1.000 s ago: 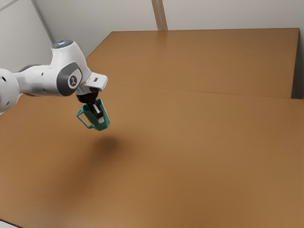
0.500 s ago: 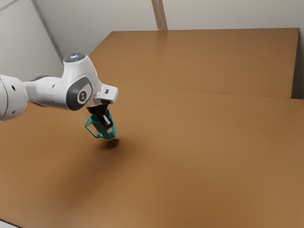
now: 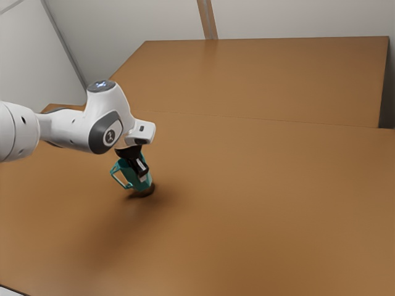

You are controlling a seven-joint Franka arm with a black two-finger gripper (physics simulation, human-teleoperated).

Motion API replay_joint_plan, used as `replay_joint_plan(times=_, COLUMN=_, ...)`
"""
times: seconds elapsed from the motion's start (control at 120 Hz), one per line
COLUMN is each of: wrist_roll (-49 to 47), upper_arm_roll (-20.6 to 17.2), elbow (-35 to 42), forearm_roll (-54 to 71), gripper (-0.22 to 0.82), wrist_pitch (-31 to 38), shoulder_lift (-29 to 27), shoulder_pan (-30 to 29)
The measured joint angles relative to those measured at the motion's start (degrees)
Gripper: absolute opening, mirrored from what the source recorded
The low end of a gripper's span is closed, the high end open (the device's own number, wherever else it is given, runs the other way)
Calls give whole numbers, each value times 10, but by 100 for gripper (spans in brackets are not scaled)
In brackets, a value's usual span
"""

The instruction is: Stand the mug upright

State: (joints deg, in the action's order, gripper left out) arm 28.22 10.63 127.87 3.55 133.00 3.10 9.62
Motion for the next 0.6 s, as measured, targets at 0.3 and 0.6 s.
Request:
replay_joint_plan(times=0.3, wrist_roll=-18, upper_arm_roll=-2, elbow=23, forearm_roll=1, gripper=-18, wrist_pitch=24, shoulder_lift=1, shoulder_pan=6)
replay_joint_plan(times=0.6, wrist_roll=-23, upper_arm_roll=-2, elbow=24, forearm_roll=-5, gripper=-3, wrist_pitch=32, shoulder_lift=0, shoulder_pan=4)
